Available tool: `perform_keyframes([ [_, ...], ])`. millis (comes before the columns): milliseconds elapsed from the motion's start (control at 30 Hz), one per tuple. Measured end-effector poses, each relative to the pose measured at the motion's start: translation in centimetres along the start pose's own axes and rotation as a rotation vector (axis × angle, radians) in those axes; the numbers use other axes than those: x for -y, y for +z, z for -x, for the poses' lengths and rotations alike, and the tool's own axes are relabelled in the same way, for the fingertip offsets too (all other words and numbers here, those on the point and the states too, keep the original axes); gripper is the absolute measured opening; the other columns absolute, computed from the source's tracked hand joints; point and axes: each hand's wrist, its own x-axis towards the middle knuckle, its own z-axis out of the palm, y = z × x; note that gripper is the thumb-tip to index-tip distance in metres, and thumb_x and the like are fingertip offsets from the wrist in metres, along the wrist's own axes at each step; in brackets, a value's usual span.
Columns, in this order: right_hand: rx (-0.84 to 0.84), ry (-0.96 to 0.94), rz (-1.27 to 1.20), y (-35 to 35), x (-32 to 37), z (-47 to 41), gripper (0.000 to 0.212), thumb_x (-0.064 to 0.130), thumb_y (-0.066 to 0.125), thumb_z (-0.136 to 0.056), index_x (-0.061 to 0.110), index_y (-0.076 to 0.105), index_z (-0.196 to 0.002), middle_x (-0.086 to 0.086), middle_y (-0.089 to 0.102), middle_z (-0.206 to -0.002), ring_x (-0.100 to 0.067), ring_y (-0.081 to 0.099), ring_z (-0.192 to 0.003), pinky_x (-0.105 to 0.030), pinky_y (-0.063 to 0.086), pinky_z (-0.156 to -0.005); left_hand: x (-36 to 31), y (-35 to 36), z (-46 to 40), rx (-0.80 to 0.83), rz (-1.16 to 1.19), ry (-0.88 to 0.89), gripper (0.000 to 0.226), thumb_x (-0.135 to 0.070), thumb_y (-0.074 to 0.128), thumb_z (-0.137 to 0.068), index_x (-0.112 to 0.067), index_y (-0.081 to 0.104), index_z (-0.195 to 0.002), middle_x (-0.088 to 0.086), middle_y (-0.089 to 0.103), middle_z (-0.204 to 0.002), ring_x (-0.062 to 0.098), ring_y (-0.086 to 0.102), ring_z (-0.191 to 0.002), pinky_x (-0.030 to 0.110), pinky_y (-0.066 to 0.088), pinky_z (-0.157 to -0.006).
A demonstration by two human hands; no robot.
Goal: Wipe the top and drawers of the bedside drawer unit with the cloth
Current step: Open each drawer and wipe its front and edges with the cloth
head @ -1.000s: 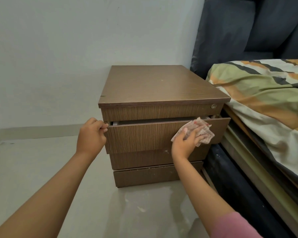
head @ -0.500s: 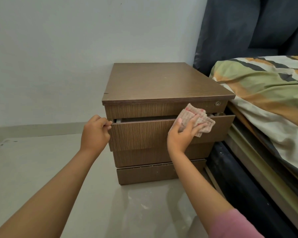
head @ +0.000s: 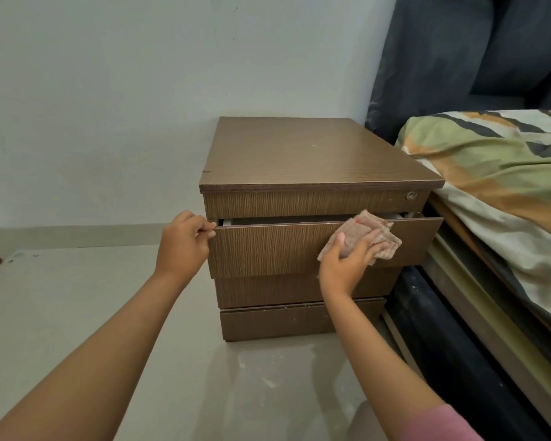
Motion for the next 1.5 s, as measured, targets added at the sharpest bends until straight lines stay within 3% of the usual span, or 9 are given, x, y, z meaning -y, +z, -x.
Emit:
perform_keyframes([
  [233,0.119,-0.168,-0.015,4.5,0.8,4.6,0.077,0.028,0.052,-0.094,0.014,0.001,-0.150,-0.011,-0.027,-0.154,-0.020,-0.021,-0.143,-0.034,0.008,-0.117,-0.1,0.0,-0.1,-0.003,0.034,-0.019,0.016,-0.013,0.076,-0.071,-0.005,0.069,-0.083,0.008,0.061,-0.080,0.017,0.057,-0.073,0.025,0.042,-0.066],
  [367,0.124,-0.124,0.054,4.2,-2.2,5.1,0.077,0.028,0.052,-0.093,0.008,0.002,-0.149,-0.015,-0.028,-0.153,-0.029,-0.016,-0.144,-0.037,0.014,-0.116,-0.1,0.1,0.0,-0.011,0.031,-0.024,0.016,-0.014,0.076,-0.072,-0.004,0.069,-0.083,0.008,0.062,-0.080,0.018,0.057,-0.072,0.025,0.043,-0.065],
  [467,0.143,-0.048,0.066,2.8,-3.7,4.5,0.077,0.026,0.052,-0.094,0.008,0.001,-0.149,-0.016,-0.027,-0.153,-0.033,-0.009,-0.145,-0.026,0.019,-0.110,-0.2,0.1,0.0,-0.012,0.034,-0.025,0.016,-0.014,0.076,-0.072,-0.004,0.069,-0.083,0.009,0.062,-0.081,0.019,0.057,-0.073,0.027,0.046,-0.066],
  [667,0.017,0.038,-0.006,1.7,-1.2,2.8,0.076,0.026,0.050,-0.095,0.010,0.000,-0.150,-0.014,-0.022,-0.155,-0.030,-0.003,-0.145,-0.022,0.020,-0.106,0.1,0.0,-0.1,-0.008,0.049,-0.016,0.012,-0.009,0.074,-0.073,-0.002,0.069,-0.083,0.009,0.060,-0.079,0.016,0.054,-0.070,0.025,0.041,-0.064],
  [867,0.127,-0.154,-0.034,6.6,2.2,7.1,0.075,0.027,0.050,-0.095,0.009,0.002,-0.150,-0.009,-0.027,-0.154,-0.026,-0.016,-0.145,-0.033,0.010,-0.116,0.0,0.0,-0.1,-0.008,0.055,-0.011,0.009,-0.006,0.072,-0.074,-0.003,0.069,-0.082,0.009,0.060,-0.078,0.018,0.054,-0.070,0.026,0.042,-0.064],
  [1033,0.176,-0.034,-0.024,9.0,0.5,10.7,0.074,0.026,0.049,-0.095,0.001,0.003,-0.148,-0.015,-0.031,-0.151,-0.029,-0.017,-0.144,-0.036,0.014,-0.116,0.1,0.0,-0.1,-0.008,0.059,-0.019,0.008,-0.006,0.073,-0.074,-0.003,0.069,-0.081,0.009,0.059,-0.078,0.017,0.054,-0.069,0.025,0.042,-0.064],
  [1233,0.144,0.071,-0.003,6.8,-1.1,8.7,0.075,0.022,0.050,-0.095,-0.002,0.001,-0.147,-0.022,-0.029,-0.151,-0.035,-0.015,-0.143,-0.037,0.016,-0.117,0.4,-0.1,-0.2,0.014,0.066,-0.014,0.008,-0.007,0.072,-0.075,-0.004,0.069,-0.081,0.008,0.059,-0.078,0.019,0.056,-0.070,0.027,0.045,-0.064],
  [1433,0.153,-0.151,-0.043,8.2,3.0,9.0,0.076,0.024,0.048,-0.096,0.007,-0.005,-0.149,-0.007,-0.030,-0.152,-0.025,-0.014,-0.144,-0.024,0.008,-0.114,0.6,-0.2,-0.4,0.020,0.069,0.006,0.005,-0.004,0.072,-0.074,-0.004,0.069,-0.078,0.008,0.059,-0.075,0.017,0.054,-0.067,0.014,0.037,-0.060],
  [1500,0.163,-0.161,-0.061,9.9,4.0,10.6,0.076,0.023,0.048,-0.096,0.006,-0.004,-0.148,-0.005,-0.031,-0.151,-0.025,-0.016,-0.144,-0.026,0.008,-0.114,0.7,-0.3,-0.6,0.031,0.063,0.022,0.006,0.001,0.071,-0.072,-0.003,0.070,-0.076,0.009,0.059,-0.073,0.017,0.053,-0.065,0.011,0.034,-0.059],
])
